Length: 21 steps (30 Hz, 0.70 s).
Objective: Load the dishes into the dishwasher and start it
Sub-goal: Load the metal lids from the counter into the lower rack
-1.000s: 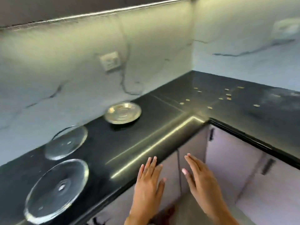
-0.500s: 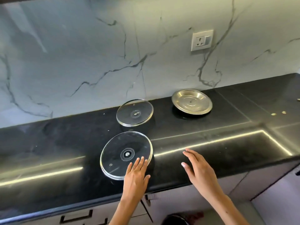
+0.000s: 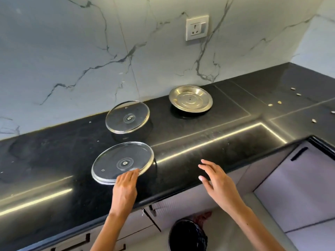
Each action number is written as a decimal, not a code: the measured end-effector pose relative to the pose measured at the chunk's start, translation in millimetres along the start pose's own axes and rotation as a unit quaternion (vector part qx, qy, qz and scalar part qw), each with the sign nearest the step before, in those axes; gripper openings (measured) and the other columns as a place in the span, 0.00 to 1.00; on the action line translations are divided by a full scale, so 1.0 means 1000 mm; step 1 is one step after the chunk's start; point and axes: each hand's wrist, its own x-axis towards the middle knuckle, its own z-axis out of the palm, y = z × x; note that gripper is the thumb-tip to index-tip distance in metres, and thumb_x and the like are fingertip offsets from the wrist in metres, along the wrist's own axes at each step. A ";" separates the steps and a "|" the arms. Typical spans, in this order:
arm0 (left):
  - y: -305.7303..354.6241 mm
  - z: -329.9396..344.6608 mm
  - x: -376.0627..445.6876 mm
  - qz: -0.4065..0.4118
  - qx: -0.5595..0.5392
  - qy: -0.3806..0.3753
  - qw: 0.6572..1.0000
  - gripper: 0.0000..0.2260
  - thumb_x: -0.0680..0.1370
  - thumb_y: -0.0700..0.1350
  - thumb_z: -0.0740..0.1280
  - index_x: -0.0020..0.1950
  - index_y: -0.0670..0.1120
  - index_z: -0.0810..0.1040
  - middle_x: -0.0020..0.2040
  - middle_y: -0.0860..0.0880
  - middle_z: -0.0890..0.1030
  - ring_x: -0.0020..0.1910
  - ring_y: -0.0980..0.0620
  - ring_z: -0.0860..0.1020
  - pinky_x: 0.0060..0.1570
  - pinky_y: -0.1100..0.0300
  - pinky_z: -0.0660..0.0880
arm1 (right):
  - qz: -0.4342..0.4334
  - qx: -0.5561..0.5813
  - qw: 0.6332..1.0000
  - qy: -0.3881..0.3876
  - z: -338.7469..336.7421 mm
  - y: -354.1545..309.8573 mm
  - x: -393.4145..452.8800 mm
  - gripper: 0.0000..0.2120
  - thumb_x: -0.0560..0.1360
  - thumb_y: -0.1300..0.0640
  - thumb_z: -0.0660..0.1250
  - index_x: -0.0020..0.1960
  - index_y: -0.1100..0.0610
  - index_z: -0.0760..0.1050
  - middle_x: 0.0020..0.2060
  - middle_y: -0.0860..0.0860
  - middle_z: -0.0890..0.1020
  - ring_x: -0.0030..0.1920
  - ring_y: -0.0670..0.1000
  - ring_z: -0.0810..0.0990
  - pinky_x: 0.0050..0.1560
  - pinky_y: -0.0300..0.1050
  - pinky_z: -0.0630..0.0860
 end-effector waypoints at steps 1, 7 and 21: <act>0.003 -0.003 0.000 0.006 -0.009 -0.007 1.000 0.23 0.58 0.20 0.71 0.51 0.33 0.81 0.45 0.38 0.83 0.42 0.39 0.82 0.42 0.49 0.78 | 0.011 -0.002 1.000 0.004 -0.005 0.003 -0.009 0.16 0.72 0.58 0.71 0.59 0.57 0.77 0.61 0.50 0.77 0.52 0.46 0.80 0.45 0.34 0.76; 0.032 -0.021 -0.007 0.062 -0.090 -0.027 0.994 0.17 0.65 0.23 0.71 0.51 0.34 0.80 0.44 0.40 0.82 0.40 0.38 0.81 0.40 0.51 0.78 | 0.045 -0.007 0.998 0.052 -0.047 0.014 -0.073 0.14 0.73 0.60 0.70 0.58 0.56 0.77 0.60 0.48 0.77 0.54 0.47 0.80 0.44 0.41 0.80; 0.268 -0.069 -0.068 0.430 -0.331 -0.095 0.835 0.10 0.77 0.41 0.59 0.56 0.45 0.75 0.48 0.44 0.82 0.48 0.49 0.76 0.49 0.60 0.71 | 0.227 -0.115 0.949 0.184 -0.168 -0.002 -0.339 0.21 0.74 0.47 0.62 0.64 0.55 0.72 0.63 0.48 0.75 0.61 0.48 0.74 0.55 0.41 0.74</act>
